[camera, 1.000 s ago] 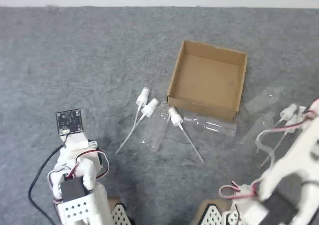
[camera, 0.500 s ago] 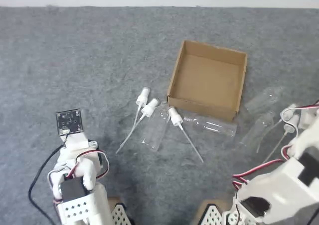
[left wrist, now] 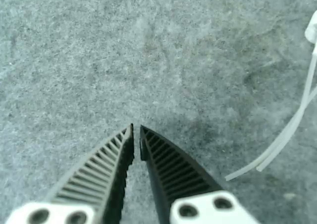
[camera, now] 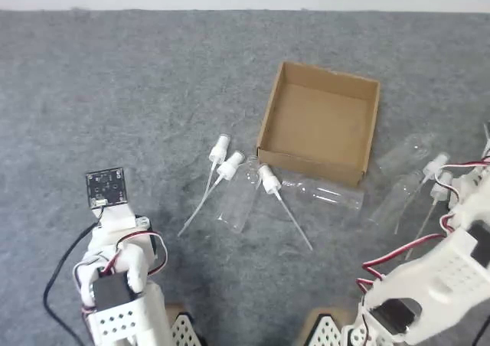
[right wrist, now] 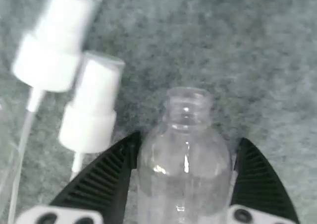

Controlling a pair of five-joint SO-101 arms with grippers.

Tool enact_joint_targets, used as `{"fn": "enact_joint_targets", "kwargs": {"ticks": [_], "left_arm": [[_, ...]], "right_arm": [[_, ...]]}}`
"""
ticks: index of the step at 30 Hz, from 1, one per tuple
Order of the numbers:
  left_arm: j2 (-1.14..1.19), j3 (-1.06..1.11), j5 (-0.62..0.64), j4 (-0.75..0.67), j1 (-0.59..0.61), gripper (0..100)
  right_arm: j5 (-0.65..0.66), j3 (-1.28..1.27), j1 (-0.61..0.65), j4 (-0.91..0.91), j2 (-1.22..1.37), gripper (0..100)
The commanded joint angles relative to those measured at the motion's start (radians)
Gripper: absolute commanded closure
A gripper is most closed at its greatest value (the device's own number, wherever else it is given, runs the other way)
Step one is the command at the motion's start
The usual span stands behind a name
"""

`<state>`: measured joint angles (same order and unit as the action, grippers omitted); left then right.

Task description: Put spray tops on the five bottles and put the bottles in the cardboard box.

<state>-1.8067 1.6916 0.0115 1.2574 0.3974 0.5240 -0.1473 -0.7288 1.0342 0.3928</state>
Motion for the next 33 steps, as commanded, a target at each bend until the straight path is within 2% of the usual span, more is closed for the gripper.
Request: {"fn": "enact_joint_targets", "kwargs": {"ticks": [1,7,10,13,15,18,24,27,30,33], "left_arm": [[-0.015,-0.007,-0.005,0.005,0.000,99],[-0.015,-0.008,-0.005,-0.003,-0.060,99],[-0.015,-0.013,-0.023,-0.086,-0.051,99],[-0.015,-0.012,-0.198,-0.227,-0.006,99],[-0.015,-0.024,-0.334,-0.296,0.029,99],[-0.009,-0.099,-0.397,-0.333,0.038,99],[0.126,-0.412,-0.459,-0.193,-0.035,96],[0.345,-0.599,-0.491,-0.118,-0.100,91],[0.594,-0.792,-0.488,-0.015,-0.215,91],[0.824,-0.960,-0.400,0.049,-0.344,91]], "right_arm": [[0.017,0.021,-0.002,-0.015,-0.008,75.8],[0.017,0.038,-0.002,-0.010,-0.018,90.2],[0.017,0.052,-0.005,-0.008,-0.018,96.7],[0.031,0.061,-0.007,0.007,-0.018,99.0],[0.086,0.063,-0.007,0.030,-0.019,99.2],[0.133,0.063,-0.012,0.050,-0.019,99.2],[0.143,0.063,-0.035,0.047,-0.019,99.2],[0.152,0.063,-0.036,0.047,-0.019,99.2],[0.204,0.058,-0.036,0.048,-0.019,99.2],[0.235,0.057,-0.041,0.048,-0.019,99.2]]}}
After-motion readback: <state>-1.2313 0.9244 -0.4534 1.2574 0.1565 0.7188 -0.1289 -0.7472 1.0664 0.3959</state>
